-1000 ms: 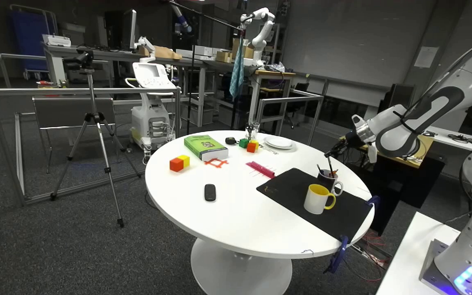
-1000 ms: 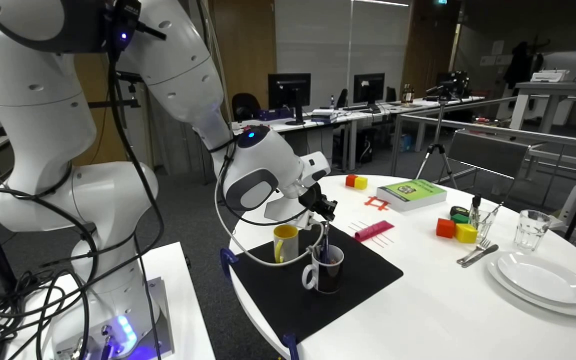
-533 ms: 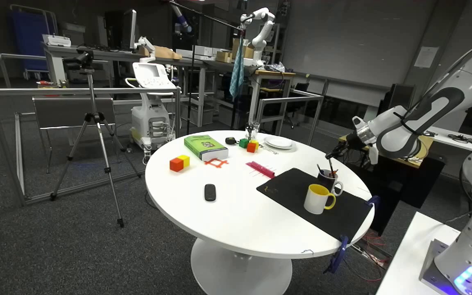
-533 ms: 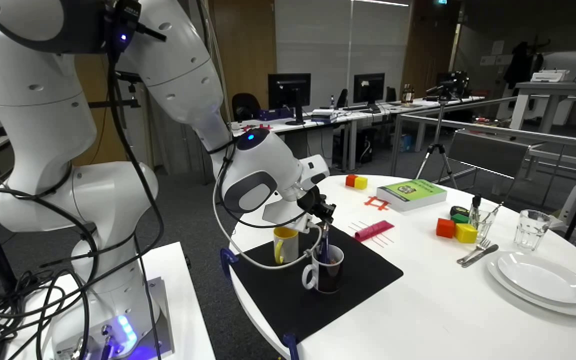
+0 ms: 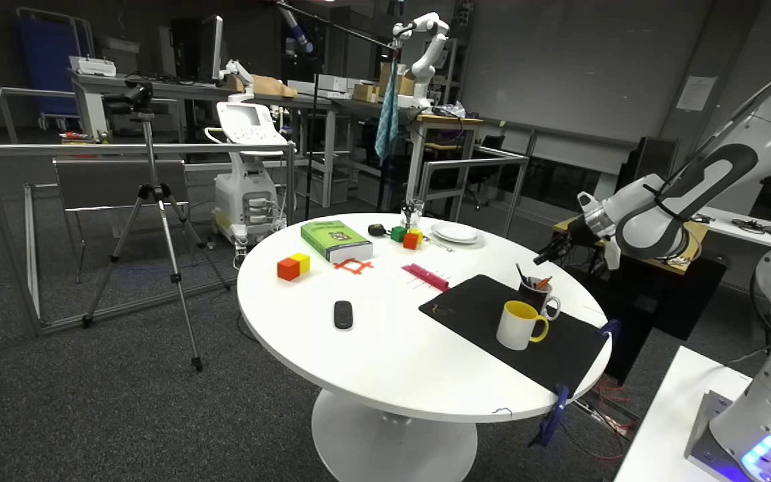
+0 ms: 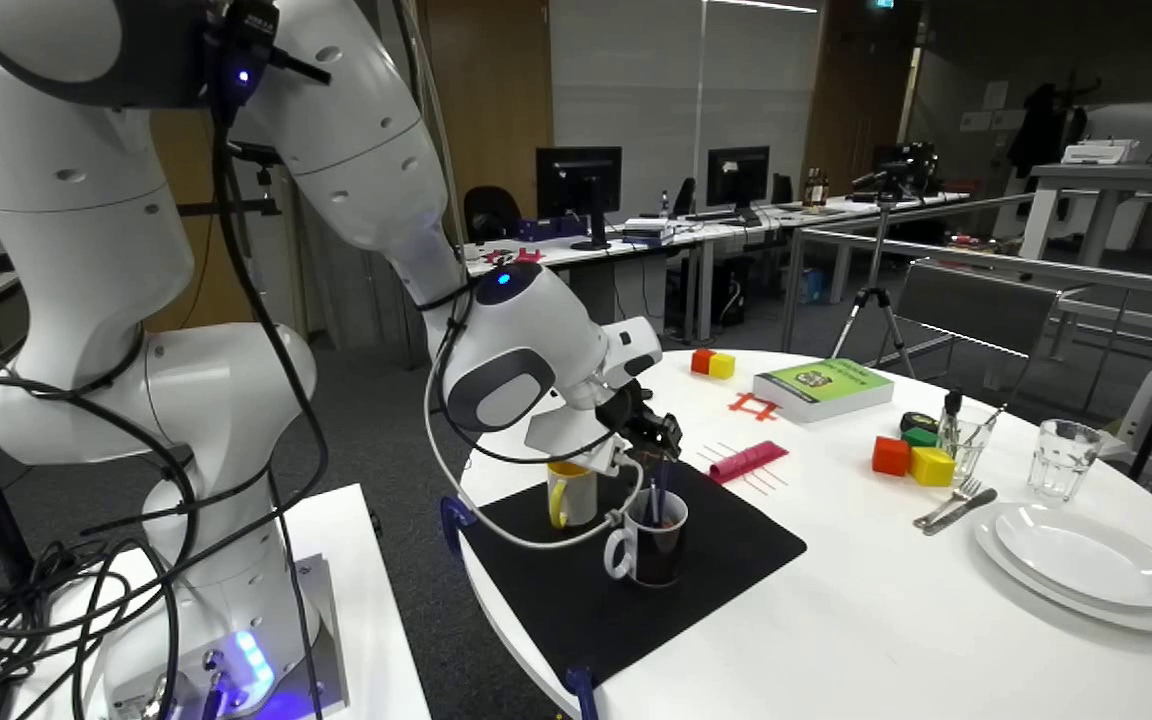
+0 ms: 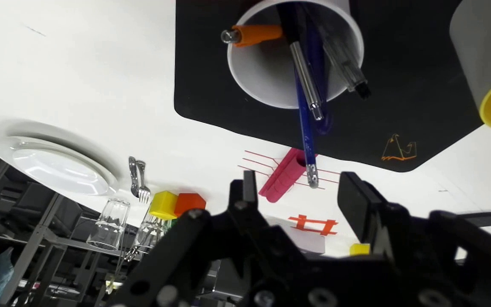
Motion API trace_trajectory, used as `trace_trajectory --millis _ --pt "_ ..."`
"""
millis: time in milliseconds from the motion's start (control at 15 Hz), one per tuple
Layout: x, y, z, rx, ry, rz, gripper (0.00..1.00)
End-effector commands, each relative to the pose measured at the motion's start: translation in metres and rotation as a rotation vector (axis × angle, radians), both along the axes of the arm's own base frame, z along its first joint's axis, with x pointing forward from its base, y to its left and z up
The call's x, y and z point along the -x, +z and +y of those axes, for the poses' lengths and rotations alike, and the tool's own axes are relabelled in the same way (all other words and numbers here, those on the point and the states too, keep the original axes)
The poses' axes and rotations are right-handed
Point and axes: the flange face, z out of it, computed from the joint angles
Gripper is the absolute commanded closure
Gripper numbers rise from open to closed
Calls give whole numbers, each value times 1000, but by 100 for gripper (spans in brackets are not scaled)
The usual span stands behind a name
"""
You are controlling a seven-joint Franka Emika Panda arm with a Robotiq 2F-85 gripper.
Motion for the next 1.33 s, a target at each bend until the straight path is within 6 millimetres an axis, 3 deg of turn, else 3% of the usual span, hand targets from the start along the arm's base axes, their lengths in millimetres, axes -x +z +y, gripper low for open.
trace_trajectory --millis 0,133,867,1267 --pt "-2 1 -3 20 6 4 12" --pt "-4 4 -2 22 0 3 1" --pt "-6 8 19 69 19 142 0" --pt "-9 21 32 107 79 165 0"
